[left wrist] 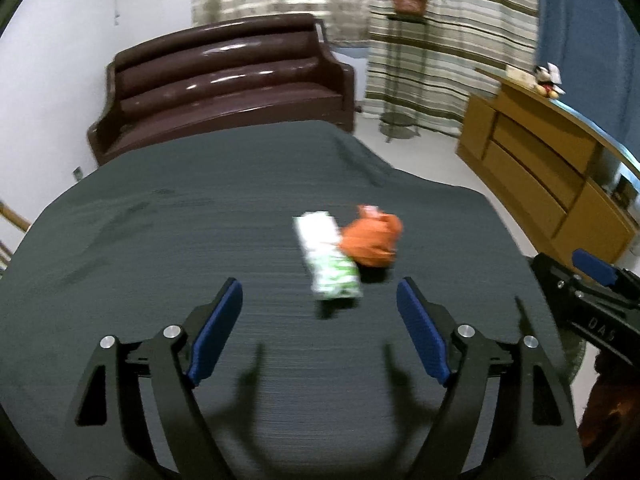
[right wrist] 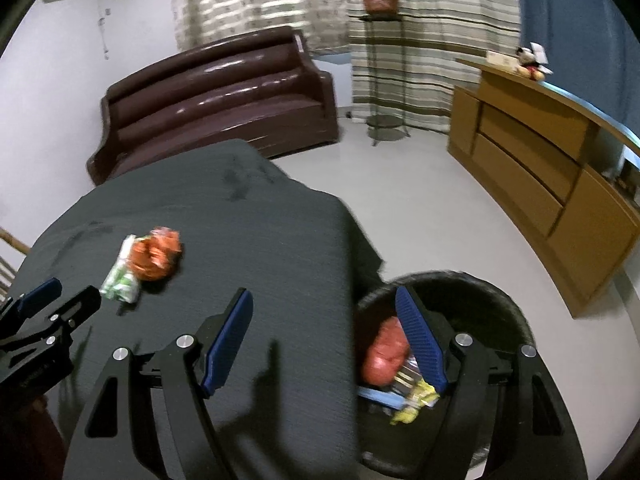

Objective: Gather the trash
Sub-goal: 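Move both open tools back over the orange bag and white-green packet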

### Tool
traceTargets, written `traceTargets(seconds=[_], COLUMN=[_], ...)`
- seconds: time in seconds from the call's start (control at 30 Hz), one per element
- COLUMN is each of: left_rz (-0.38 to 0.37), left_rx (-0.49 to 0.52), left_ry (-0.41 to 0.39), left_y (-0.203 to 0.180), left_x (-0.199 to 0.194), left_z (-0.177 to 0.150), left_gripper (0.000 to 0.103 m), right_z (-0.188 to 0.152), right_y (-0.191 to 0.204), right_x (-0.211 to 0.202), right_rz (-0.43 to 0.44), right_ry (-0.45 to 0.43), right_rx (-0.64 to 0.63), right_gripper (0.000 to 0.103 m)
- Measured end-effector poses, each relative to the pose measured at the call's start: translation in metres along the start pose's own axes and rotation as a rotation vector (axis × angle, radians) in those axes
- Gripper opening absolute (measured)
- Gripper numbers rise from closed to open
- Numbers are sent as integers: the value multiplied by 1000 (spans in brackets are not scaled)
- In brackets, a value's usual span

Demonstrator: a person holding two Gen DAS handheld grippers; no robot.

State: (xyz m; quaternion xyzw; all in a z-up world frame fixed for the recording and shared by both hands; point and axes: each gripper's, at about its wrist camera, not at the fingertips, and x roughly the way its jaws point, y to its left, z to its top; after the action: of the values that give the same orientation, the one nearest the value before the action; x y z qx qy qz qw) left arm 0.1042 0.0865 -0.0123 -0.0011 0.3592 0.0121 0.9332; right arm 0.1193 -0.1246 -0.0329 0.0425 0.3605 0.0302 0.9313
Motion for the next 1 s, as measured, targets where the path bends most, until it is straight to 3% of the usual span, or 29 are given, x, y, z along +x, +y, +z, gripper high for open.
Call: traceTargets(seconds=[0.47,1.0], left_rz=[124,135], left_rx=[-105,-163], left_ry=[5,28], left_y=[91,127], left_x=[0,13], left_z=[-3,-6], left_gripper=[78,78], right_z=[25,28], right_y=[82,116], right_x=[25,64], right_rz=[110,85], right_ry=[-5,76], right_rx=[-114,-171], right_gripper=[72,68])
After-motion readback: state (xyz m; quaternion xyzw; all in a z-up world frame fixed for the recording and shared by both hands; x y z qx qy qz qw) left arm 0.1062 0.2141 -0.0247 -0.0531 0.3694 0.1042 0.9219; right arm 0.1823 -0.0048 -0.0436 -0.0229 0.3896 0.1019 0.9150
